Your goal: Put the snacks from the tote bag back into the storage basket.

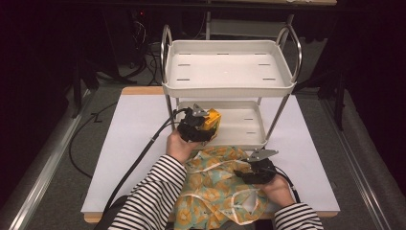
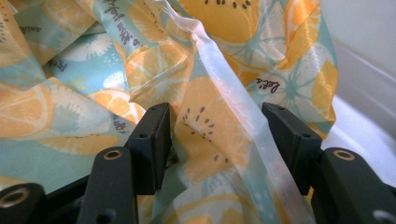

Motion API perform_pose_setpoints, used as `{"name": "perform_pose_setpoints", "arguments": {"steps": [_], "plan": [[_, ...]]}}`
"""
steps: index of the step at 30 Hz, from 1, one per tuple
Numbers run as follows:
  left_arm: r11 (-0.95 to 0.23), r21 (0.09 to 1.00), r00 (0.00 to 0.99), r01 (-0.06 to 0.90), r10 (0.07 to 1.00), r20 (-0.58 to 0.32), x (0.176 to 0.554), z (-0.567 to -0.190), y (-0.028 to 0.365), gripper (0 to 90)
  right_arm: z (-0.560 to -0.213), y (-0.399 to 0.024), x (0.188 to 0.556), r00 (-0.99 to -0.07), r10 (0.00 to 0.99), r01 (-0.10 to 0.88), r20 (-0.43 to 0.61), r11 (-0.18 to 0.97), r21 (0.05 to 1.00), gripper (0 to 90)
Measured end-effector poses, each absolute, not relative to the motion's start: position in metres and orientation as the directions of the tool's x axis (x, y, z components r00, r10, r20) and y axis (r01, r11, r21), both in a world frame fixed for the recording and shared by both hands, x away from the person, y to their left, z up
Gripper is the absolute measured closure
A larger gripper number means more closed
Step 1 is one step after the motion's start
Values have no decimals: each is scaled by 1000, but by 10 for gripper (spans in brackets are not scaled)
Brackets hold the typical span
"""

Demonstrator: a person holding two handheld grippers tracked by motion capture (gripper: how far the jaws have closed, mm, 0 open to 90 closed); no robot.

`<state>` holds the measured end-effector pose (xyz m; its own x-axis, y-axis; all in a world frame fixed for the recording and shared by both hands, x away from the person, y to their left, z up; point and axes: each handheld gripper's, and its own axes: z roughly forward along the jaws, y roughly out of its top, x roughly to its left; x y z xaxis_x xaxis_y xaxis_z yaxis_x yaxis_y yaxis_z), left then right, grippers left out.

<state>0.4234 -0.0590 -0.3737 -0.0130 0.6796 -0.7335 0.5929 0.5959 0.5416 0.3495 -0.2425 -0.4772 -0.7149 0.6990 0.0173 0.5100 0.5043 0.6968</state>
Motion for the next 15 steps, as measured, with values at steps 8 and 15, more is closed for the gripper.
{"name": "perform_pose_setpoints", "arguments": {"steps": [8, 15], "plan": [[596, 541, -15, 593, 680, -733, 427, -376, -59, 505, -477, -242, 349, -714, 700, 510, 15, 505, 696, 449], [607, 543, -26, 580, 681, -732, 434, -376, -59, 505, -477, -242, 349, -714, 700, 511, 15, 506, 694, 449]]}}
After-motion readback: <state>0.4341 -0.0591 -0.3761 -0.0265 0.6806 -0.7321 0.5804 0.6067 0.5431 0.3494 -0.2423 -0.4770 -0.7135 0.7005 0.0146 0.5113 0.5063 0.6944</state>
